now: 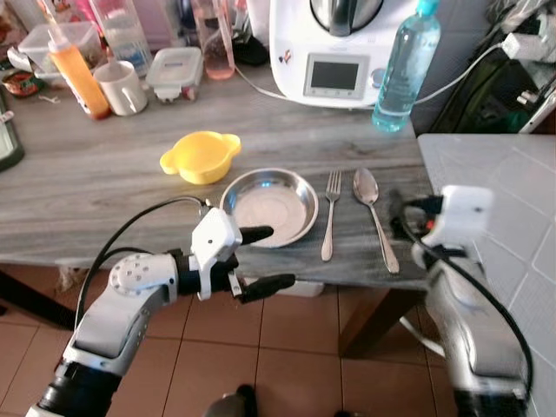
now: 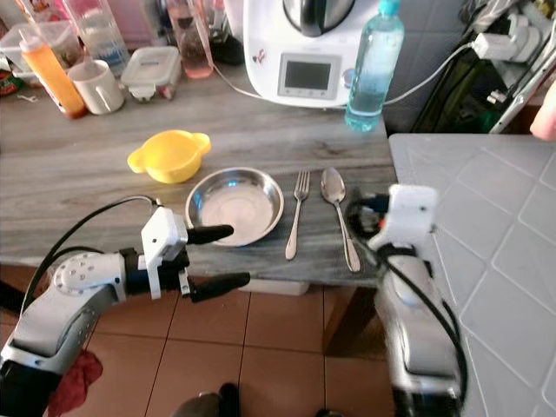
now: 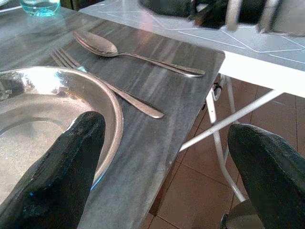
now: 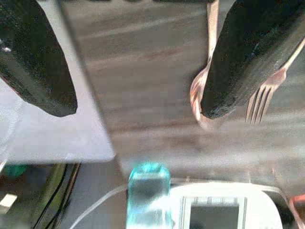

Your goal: Setting the table

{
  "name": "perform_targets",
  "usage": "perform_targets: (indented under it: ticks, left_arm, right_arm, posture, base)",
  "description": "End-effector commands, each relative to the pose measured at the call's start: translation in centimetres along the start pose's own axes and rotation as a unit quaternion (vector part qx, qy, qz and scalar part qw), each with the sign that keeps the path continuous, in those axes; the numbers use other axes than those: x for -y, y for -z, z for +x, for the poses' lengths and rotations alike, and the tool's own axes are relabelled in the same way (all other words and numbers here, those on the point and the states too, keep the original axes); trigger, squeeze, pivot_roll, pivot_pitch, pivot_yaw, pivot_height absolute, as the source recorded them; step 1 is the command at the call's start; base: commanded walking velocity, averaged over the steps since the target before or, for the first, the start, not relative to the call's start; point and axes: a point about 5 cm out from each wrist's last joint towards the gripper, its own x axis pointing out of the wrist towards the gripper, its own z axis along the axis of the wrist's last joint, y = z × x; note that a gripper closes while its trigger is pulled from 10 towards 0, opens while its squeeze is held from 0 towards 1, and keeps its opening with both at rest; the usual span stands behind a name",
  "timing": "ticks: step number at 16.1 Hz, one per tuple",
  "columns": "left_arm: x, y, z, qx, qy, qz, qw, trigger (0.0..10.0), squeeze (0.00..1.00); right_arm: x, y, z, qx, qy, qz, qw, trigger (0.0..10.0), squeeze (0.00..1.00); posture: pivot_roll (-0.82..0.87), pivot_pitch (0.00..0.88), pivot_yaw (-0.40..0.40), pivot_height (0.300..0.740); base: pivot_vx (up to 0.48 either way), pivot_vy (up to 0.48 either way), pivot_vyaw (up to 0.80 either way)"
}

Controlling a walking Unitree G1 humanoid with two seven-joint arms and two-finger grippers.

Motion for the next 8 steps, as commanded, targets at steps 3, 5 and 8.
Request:
perform_targets:
  ticks: [3,5,8]
  left_arm:
    - [0.2,-0.1,0.2,0.005,-0.003,0.006,1.0,10.0,0.0]
    - [0.2,-0.2,0.3,0.009,-0.006,0.004,1.0,10.0,0.0]
    - [0.2,-0.2,0.4,0.017,-0.02,0.003,1.0,10.0,0.0]
  right_arm:
    - [-0.1,-2.2,-1.7,0.077,0.009,-0.065,0.995,10.0,1.0]
    - [-0.4,-2.5,-2.4,0.093,0.007,-0.083,0.992,10.0,1.0]
    - [-0.7,-1.2,-3.8,0.057,0.013,-0.076,0.995,10.0,1.0]
  posture:
    - [0.12,0.182,0.057,0.74]
    - [0.11,0.18,0.059,0.74]
    - [0.11,0.179,0.058,0.74]
  base:
    - [0.0,0.0,0.0]
    - [0.0,0.0,0.0]
    - [0.0,0.0,0.0]
